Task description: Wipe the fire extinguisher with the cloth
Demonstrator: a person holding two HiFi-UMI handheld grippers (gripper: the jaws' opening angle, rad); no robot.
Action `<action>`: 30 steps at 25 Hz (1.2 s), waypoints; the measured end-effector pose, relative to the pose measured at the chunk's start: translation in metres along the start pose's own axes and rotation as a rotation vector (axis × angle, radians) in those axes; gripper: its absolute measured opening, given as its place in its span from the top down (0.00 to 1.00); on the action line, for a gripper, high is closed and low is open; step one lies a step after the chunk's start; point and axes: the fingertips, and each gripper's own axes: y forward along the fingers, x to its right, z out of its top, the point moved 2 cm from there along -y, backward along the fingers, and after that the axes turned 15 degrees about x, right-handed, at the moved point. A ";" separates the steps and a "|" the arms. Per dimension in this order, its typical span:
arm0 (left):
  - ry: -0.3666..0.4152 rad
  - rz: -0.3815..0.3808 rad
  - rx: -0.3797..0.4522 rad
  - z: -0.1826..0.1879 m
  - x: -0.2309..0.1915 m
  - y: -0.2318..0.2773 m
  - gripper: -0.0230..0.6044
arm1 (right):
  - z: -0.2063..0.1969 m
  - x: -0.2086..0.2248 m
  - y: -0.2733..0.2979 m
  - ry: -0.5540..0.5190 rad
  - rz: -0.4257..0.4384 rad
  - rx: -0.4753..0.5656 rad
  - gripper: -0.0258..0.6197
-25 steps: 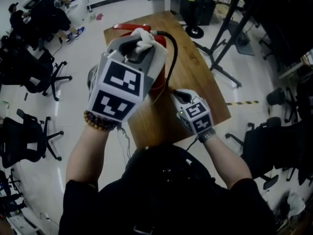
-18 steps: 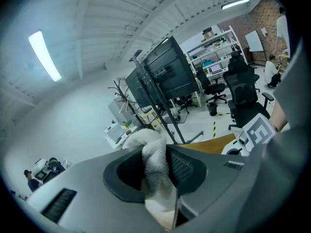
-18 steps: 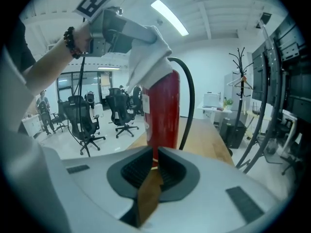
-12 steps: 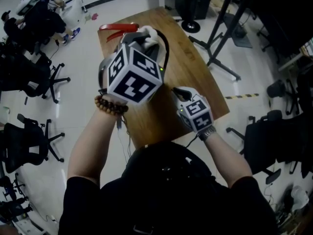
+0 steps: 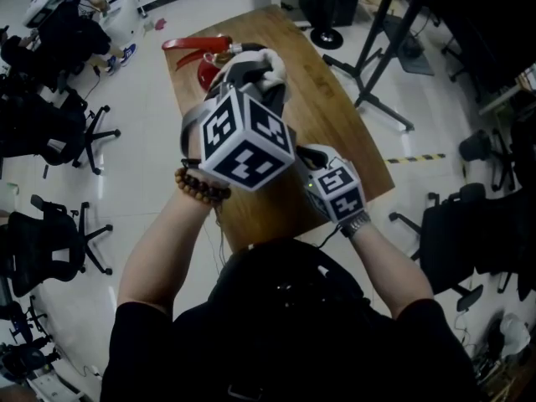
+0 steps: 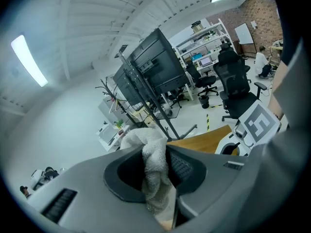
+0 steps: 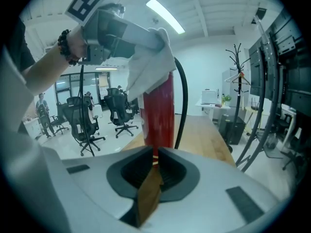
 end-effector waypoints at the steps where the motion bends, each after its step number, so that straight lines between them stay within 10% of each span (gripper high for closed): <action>1: -0.001 -0.008 0.002 0.000 0.003 0.002 0.81 | -0.001 0.000 0.000 0.002 -0.001 -0.001 0.90; 30: -0.100 -0.159 -0.097 -0.094 0.088 0.068 0.82 | -0.038 0.028 -0.033 0.064 -0.096 -0.059 0.90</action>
